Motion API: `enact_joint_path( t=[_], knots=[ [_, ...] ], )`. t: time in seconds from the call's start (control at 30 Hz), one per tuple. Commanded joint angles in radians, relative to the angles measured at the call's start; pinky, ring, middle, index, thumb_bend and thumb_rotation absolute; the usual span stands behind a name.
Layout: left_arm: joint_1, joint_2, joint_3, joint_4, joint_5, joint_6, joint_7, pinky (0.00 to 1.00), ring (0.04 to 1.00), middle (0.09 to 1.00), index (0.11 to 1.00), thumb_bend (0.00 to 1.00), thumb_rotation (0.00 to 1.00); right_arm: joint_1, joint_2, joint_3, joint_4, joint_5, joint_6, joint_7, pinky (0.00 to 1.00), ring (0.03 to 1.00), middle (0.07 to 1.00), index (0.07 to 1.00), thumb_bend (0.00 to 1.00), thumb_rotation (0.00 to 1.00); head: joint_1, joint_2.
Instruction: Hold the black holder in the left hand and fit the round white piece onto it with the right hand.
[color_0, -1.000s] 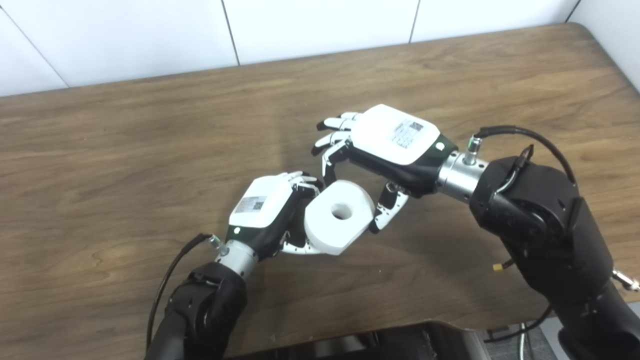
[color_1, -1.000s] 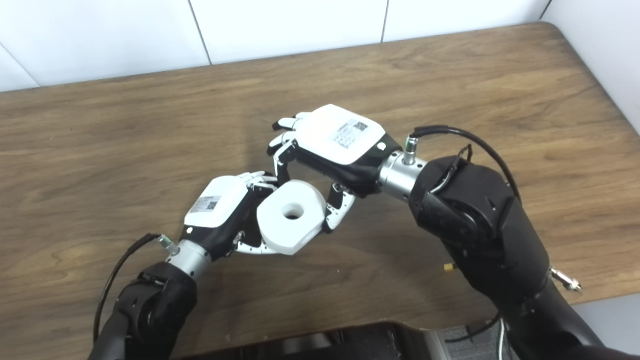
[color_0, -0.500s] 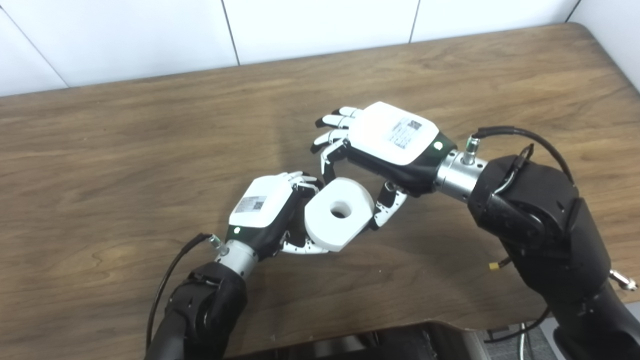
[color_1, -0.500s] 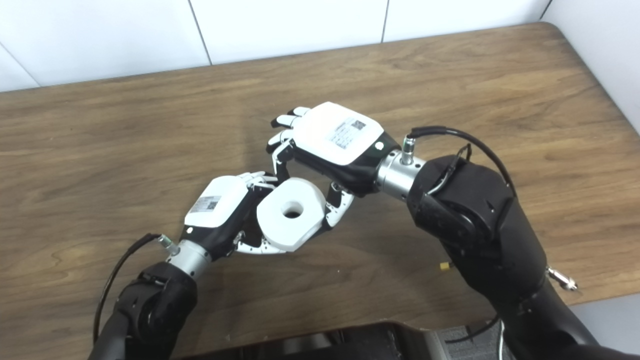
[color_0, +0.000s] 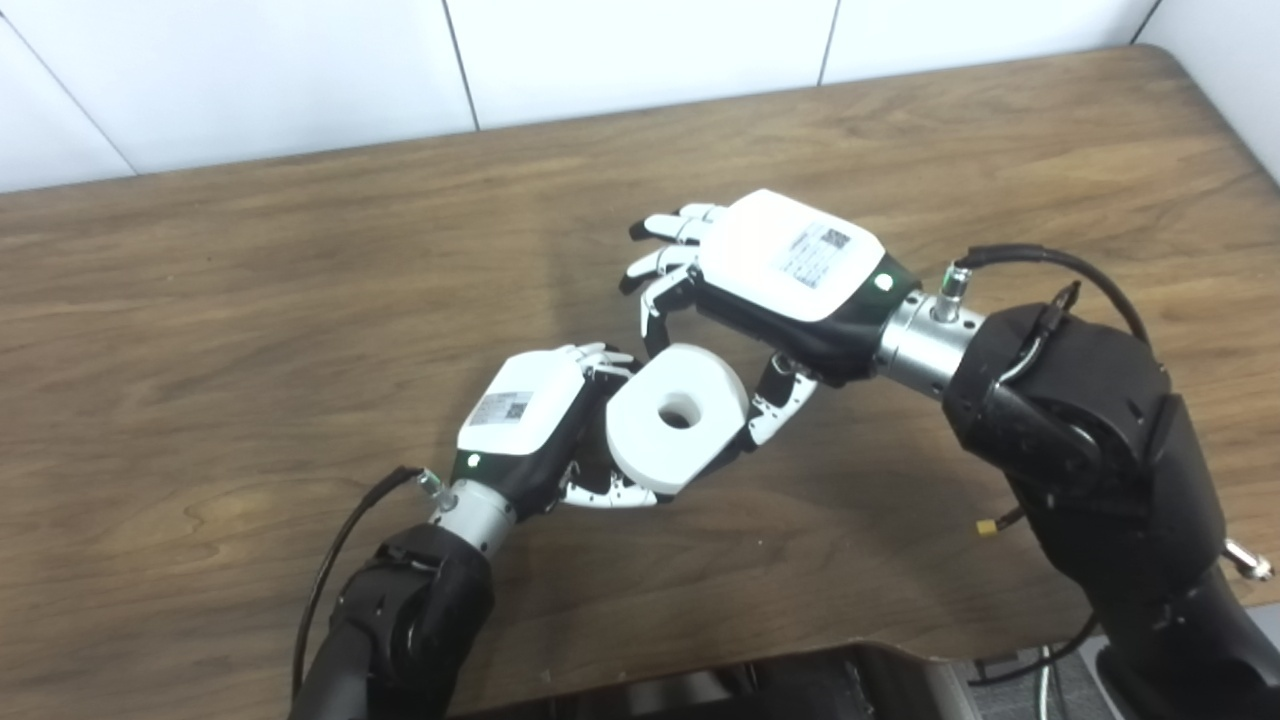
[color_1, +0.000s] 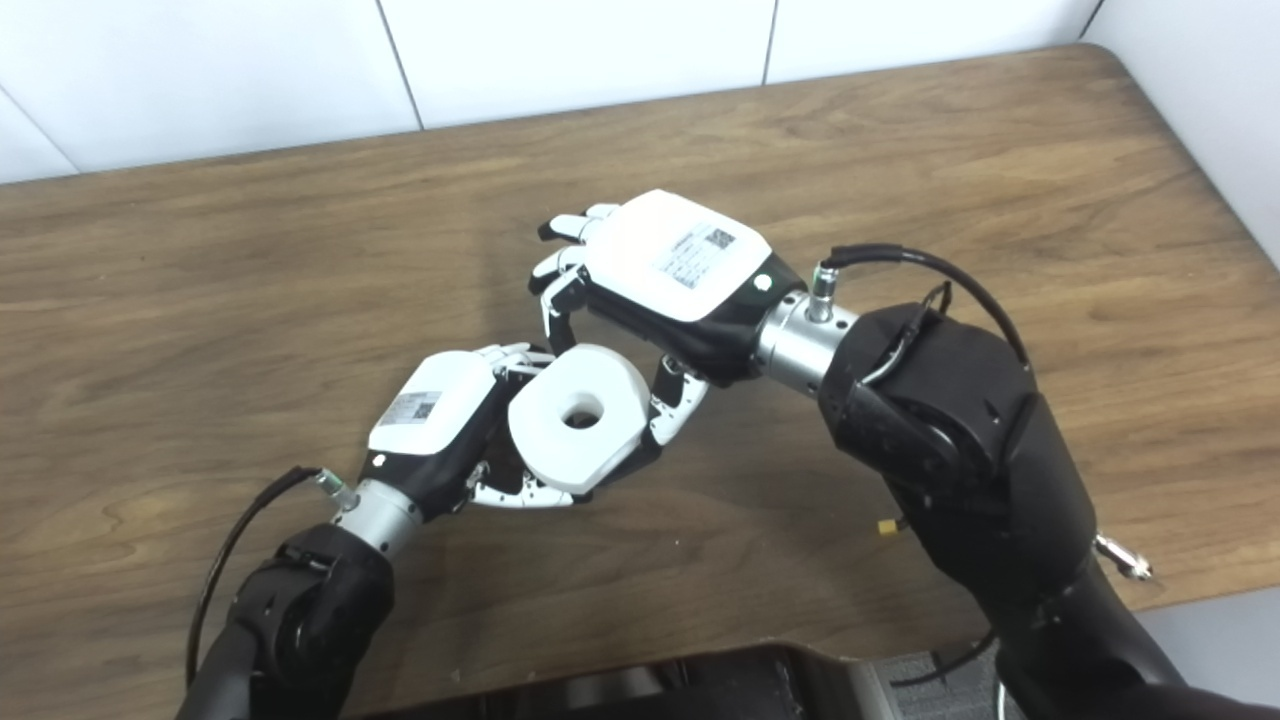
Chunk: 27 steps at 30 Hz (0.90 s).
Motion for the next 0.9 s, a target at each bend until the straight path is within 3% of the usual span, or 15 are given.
enact_joint_path(
  t=[0.0,0.87],
  knots=[
    [0.019,0.012,-0.008,0.019,-0.010,0.020,-0.047,0.87,0.879,0.803,0.485,0.52,0.05,-0.037,0.001,-0.017,-0.030,0.008,-0.002,-0.011,0.90,0.939,0.816,0.483,0.52,0.13,-0.001,0.001],
    [0.015,0.012,-0.007,0.015,-0.008,0.024,-0.052,0.86,0.880,0.804,0.485,0.52,0.05,-0.042,-0.013,-0.033,-0.020,0.027,-0.009,0.019,0.90,0.937,0.815,0.483,0.52,0.13,-0.003,0.010]
  ],
)
